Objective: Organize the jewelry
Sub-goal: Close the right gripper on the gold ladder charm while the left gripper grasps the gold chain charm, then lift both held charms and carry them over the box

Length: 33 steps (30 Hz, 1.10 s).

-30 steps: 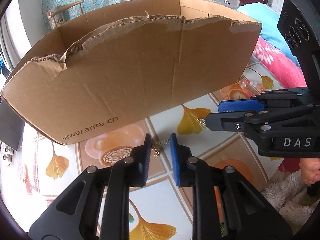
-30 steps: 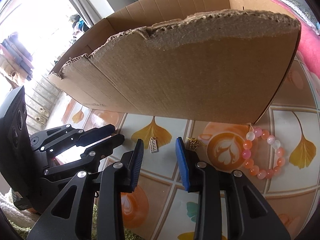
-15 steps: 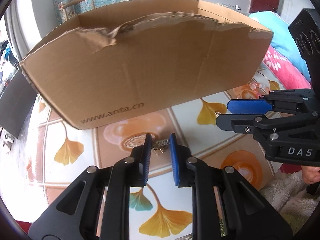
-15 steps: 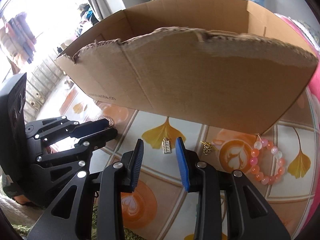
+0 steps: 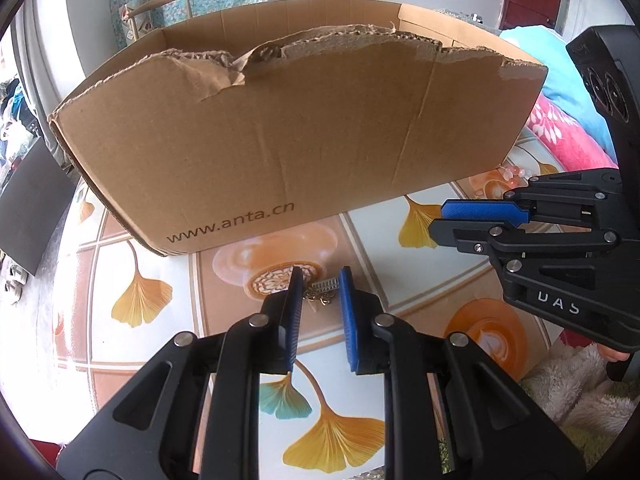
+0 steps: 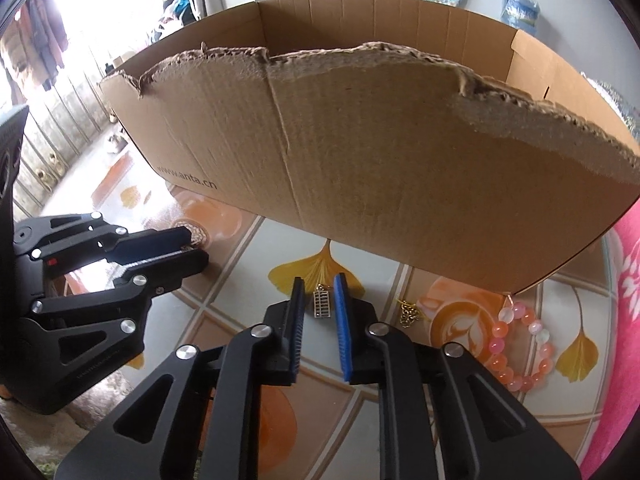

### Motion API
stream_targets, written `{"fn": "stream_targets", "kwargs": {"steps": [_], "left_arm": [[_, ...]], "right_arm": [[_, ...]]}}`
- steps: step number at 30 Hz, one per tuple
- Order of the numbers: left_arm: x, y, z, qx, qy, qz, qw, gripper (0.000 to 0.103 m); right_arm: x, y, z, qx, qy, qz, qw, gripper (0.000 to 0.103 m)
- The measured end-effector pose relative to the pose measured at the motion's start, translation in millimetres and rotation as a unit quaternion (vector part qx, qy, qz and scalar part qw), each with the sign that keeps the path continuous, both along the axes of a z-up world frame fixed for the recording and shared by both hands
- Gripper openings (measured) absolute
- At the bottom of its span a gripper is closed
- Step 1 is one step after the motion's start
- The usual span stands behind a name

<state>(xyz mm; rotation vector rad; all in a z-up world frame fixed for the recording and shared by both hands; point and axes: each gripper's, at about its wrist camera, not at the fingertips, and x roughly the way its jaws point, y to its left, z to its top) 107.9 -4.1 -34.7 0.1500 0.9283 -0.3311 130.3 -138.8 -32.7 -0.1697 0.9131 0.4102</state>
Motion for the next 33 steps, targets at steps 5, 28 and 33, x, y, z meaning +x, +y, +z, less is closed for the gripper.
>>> {"fn": "stream_targets", "kwargs": {"steps": [5,28,33], "left_arm": [[0.5,-1.5,0.0,0.0,0.0,0.0,1.0,0.017],[1.6,7.7,2.9,-0.024,0.006,0.009,0.9997,0.017],[-4.3,16.0,18.2,-0.045,-0.002,0.004,0.999,0.017]], "right_arm": [[0.2,-4.6,2.5,0.001,0.004,0.008,1.0,0.006],[-14.0,-35.2,31.3,0.067,-0.003,-0.003,0.998,0.005],[-21.2,-43.0,52.2,0.096,-0.013,0.001,0.995,0.005]]}}
